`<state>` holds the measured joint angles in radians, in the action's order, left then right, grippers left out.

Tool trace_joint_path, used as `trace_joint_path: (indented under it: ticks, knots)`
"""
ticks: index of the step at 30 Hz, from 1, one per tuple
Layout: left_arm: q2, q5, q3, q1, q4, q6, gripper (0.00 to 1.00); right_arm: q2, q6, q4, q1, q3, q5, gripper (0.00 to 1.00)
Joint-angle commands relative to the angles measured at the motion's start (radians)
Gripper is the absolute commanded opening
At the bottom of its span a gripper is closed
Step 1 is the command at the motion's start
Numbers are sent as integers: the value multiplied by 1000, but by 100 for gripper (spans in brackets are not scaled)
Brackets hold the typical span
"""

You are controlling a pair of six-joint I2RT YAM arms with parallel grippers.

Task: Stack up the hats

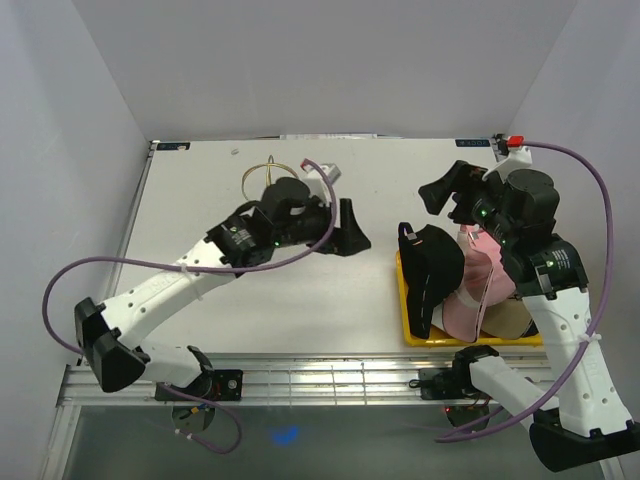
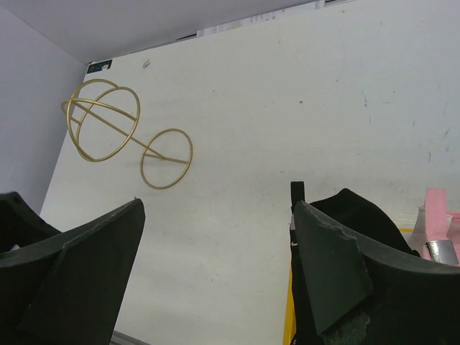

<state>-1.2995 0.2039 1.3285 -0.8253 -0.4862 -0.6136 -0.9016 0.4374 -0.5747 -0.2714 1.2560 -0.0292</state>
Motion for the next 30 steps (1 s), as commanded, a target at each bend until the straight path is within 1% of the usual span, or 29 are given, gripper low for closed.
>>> trace_joint_path:
  ticks: [1, 2, 3, 5, 8, 11, 14, 19, 20, 22, 23, 26, 27, 29, 30]
  knots:
    - [-56, -168, 5, -136, 29, -47, 86, -14, 4, -16, -2, 75, 8, 90]
    - [-75, -187, 6, -191, 37, -69, 86, -19, 6, -25, -2, 88, 8, 90]
    - [-95, -230, 6, -214, 44, -80, 86, -23, 9, -31, -2, 98, 8, 90]
    - [-156, -264, 18, -285, 67, -103, 86, -29, 11, -39, -2, 128, 12, 89]
    - [-263, -319, 73, -349, 75, -117, 86, -42, 11, -54, 0, 164, 25, 89]
    - [-363, -351, 139, -400, 81, -118, 86, -65, 11, -86, -2, 206, 15, 89]
    - [-446, -373, 181, -435, 83, -121, 85, -65, 11, -93, 0, 209, 8, 89]
    - [-529, -386, 244, -465, 81, -127, 81, -59, 14, -93, -2, 197, -3, 89]
    - [-538, -386, 247, -468, 80, -132, 77, -57, 17, -93, 0, 197, -6, 89]
    - [-561, -385, 252, -472, 78, -138, 74, -54, 18, -91, 0, 191, -11, 90]
    - [-567, -383, 255, -474, 78, -138, 69, -53, 18, -91, 0, 187, -12, 90]
    - [-583, -379, 256, -479, 78, -143, 59, -48, 21, -91, 0, 178, -15, 89]
    - [-587, -377, 256, -479, 78, -144, 50, -46, 23, -91, 0, 172, -17, 89]
    - [-589, -376, 256, -480, 75, -152, 40, -45, 23, -90, -2, 168, -20, 89]
    - [-587, -377, 252, -480, 74, -155, 30, -43, 26, -90, 0, 164, -21, 90]
